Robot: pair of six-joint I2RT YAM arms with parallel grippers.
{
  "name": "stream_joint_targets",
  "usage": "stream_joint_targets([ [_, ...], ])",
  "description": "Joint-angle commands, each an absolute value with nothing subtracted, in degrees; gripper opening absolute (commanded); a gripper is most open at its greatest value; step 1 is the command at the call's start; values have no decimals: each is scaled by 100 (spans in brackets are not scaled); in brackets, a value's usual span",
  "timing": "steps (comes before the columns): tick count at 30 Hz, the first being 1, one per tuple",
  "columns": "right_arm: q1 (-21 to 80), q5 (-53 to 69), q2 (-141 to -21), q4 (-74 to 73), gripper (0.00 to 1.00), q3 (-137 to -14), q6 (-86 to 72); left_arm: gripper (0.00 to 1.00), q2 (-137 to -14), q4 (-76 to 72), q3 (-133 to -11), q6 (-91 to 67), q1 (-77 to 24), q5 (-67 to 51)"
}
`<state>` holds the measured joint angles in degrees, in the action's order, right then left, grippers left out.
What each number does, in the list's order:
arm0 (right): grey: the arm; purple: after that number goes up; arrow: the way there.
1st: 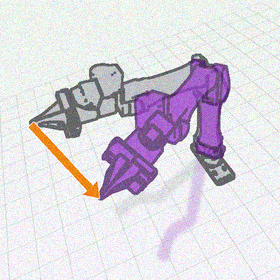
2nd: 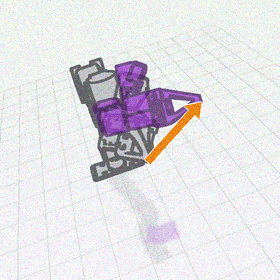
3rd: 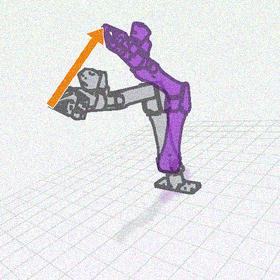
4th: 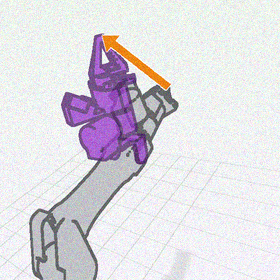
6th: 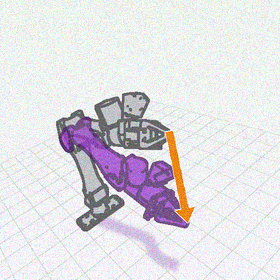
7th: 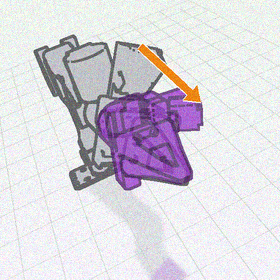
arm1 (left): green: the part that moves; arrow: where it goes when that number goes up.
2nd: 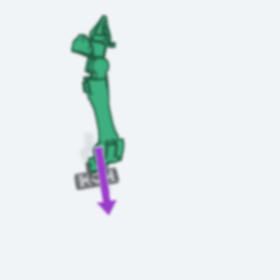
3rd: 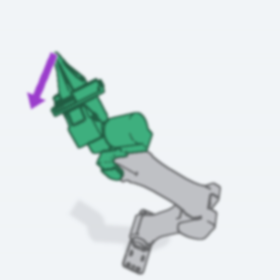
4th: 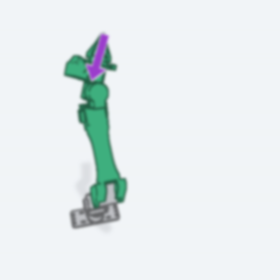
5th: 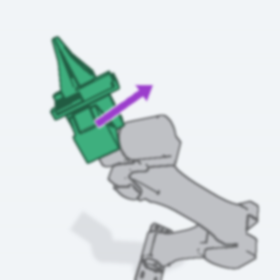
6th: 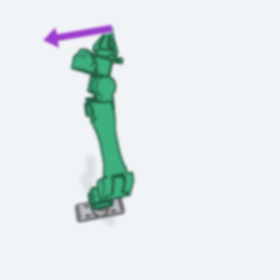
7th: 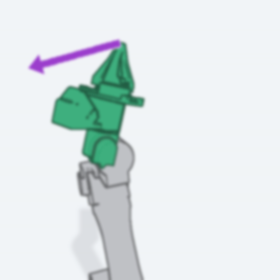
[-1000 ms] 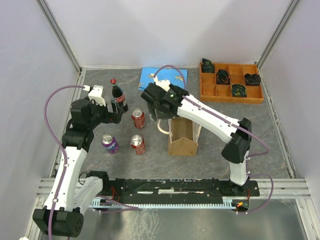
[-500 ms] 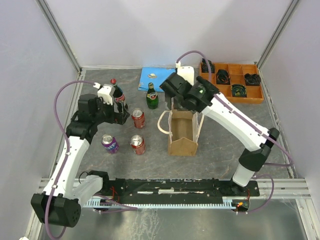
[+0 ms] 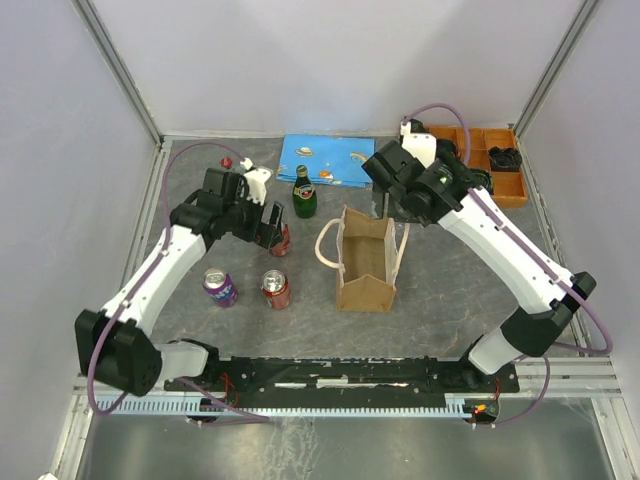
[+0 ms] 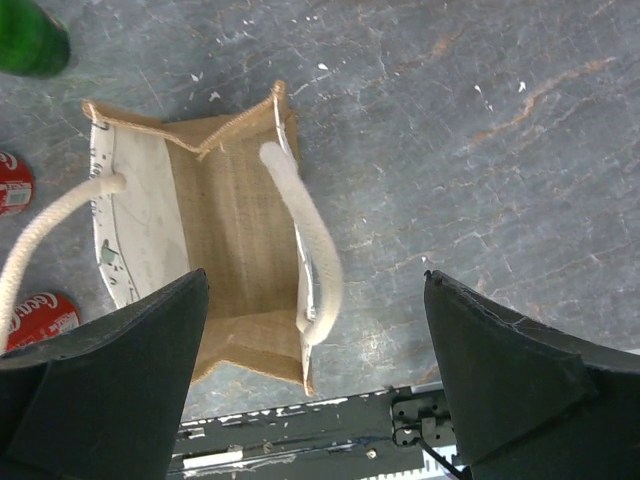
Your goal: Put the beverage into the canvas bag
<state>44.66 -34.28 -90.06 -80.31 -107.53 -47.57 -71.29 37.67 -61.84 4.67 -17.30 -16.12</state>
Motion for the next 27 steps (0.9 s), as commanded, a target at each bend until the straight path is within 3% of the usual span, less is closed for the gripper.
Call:
stream_joint_targets([
  [1, 4366, -3413, -8646, -8107, 97, -10544, -4926, 98, -7668, 3982, -6941, 772, -1758, -1171],
  [13, 4233, -3314, -8489, -8330, 97, -10293, -5053, 92, -9332, 5251, -8701, 739, -1968, -680],
  [27, 4175, -3284, -8166, -8306, 97, -9872, -5186, 92, -10008, 5339, -8781, 967, -2104, -261],
])
